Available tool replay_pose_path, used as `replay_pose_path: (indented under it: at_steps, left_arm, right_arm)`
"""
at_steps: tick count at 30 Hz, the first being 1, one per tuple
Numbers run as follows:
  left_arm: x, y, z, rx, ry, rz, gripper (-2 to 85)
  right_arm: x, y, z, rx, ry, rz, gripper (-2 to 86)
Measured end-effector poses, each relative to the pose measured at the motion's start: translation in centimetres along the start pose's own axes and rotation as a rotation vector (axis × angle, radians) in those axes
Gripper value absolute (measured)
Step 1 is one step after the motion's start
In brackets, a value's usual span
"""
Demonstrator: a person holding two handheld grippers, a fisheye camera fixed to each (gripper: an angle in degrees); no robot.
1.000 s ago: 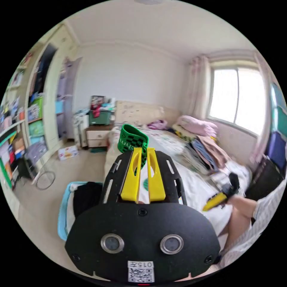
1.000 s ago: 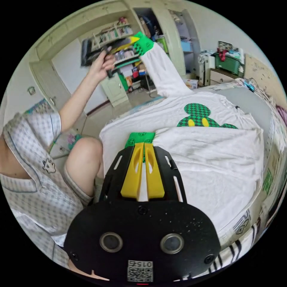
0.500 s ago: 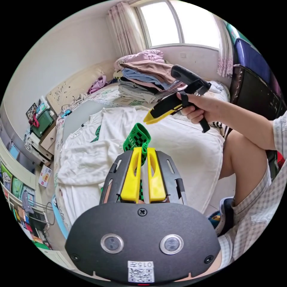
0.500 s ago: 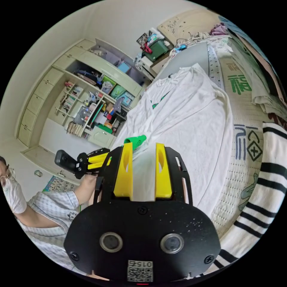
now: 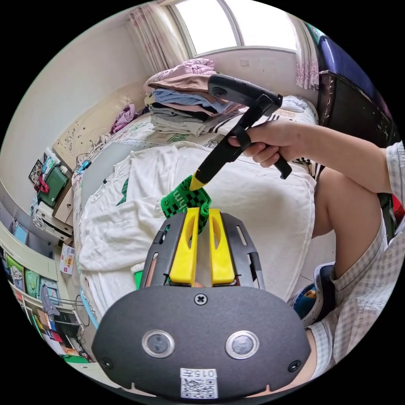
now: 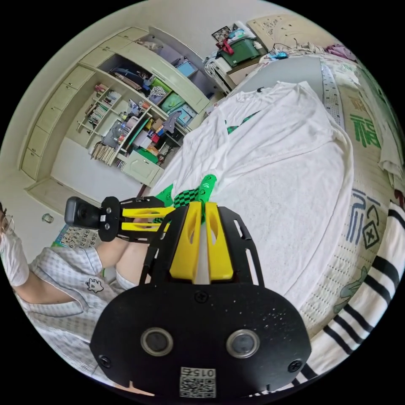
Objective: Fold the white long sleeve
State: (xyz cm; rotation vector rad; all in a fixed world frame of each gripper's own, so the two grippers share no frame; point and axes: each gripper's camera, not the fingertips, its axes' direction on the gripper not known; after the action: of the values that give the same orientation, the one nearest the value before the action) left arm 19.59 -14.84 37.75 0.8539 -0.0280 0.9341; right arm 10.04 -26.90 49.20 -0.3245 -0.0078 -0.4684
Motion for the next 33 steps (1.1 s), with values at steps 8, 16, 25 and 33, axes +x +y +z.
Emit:
replay_pose_path:
  at_steps: [8,16,25,33]
  left_arm:
    - [-4.3,1.8,-3.4,0.166,0.137,-0.065,6.7]
    - [-17.1,10.2,-6.4,0.171,-0.211,-0.484,7.0]
    - [-24.7,15.7,-2.3,-0.025,-0.171,-0.673,7.7]
    - [-19.9,10.3,-0.5,0.202,0.235,-0.437,7.9]
  right_arm:
    - [-3.3,2.2,-4.5,0.071,0.113,-0.081,0.5]
    - [-2.8,3.8,-5.3,0.081,0.122,-0.031,0.9]
    - [-6.3,4.5,-3.8,0.073,0.42,-0.115,7.6]
    - [-11.6,2.6,2.5,0.018,0.389,-0.274,7.7]
